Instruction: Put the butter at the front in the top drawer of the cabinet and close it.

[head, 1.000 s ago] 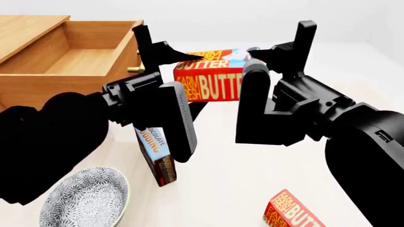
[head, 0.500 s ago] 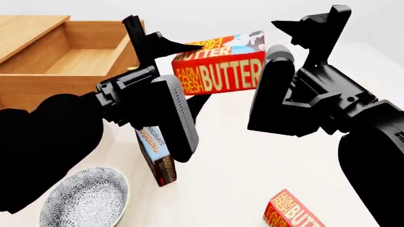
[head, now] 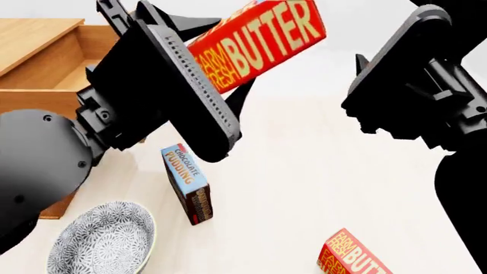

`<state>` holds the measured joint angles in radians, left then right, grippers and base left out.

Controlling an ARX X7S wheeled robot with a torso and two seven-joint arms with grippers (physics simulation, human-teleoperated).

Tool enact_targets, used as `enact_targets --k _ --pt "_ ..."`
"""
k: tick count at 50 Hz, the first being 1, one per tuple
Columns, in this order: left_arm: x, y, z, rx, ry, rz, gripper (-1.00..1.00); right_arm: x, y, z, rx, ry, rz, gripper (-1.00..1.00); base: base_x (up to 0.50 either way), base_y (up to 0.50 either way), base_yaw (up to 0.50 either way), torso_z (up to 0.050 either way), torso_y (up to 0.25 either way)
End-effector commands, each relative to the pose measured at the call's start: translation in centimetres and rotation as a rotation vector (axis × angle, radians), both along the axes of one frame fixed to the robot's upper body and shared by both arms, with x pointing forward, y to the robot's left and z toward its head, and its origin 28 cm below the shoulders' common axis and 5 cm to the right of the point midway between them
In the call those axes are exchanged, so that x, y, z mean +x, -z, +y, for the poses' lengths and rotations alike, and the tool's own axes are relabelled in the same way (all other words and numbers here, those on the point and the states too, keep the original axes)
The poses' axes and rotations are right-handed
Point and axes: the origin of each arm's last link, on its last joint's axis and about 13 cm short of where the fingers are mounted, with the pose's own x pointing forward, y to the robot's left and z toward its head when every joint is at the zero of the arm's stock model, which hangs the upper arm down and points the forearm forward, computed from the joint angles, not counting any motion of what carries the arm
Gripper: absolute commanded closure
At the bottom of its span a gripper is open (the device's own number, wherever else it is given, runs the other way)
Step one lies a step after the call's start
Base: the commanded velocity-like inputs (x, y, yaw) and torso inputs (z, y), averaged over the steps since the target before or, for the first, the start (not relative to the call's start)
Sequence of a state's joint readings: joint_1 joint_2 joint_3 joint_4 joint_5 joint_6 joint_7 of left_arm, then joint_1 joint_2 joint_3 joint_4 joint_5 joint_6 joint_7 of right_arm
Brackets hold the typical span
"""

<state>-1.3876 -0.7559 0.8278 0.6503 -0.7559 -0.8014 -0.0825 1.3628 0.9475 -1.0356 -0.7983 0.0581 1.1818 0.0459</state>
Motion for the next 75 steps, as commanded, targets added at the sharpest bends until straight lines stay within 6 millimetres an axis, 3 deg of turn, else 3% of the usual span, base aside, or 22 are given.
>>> enact_targets --k 1,16,28,47,61,67,75 --pt "-2.4 -2.4 0.2 -0.168 -0.125 0.025 1.0 0.1 0.3 -0.8 0.233 0.034 -0.011 -1.0 0.0 0.0 0.0 0.0 0.0" --pt "-1.7 -5.8 1.1 -0.203 -0.322 0.235 1.0 0.0 0.2 -0.5 0.609 -0.054 0.018 -1.0 0.0 0.0 0.0 0.001 0.001" --pt "-0.5 -7.6 1.7 -0.373 -0.415 0.381 1.0 -0.8 0.7 0.3 0.858 -0.142 0.096 -1.0 0.0 0.0 0.0 0.0 0.001" --pt "3.4 -11.2 3.8 -0.482 -0.6 0.593 1.0 -1.3 1.3 0.1 0.951 -0.186 0.11 -1.0 0.0 0.0 0.0 0.001 0.002" --pt "8.1 -13.7 5.2 -0.626 -0.785 0.678 1.0 -1.3 1.7 0.0 0.938 -0.198 0.119 -1.0 0.0 0.0 0.0 0.001 0.001" --pt "10.2 -13.8 5.7 -0.734 -0.829 0.732 1.0 -1.4 1.9 -0.1 0.931 -0.204 0.124 -1.0 0.0 0.0 0.0 0.0 0.002" --pt "11.1 -12.3 6.5 -0.83 -0.889 0.76 1.0 -1.4 2.2 -0.1 0.927 -0.214 0.134 -1.0 0.0 0.0 0.0 0.0 0.001"
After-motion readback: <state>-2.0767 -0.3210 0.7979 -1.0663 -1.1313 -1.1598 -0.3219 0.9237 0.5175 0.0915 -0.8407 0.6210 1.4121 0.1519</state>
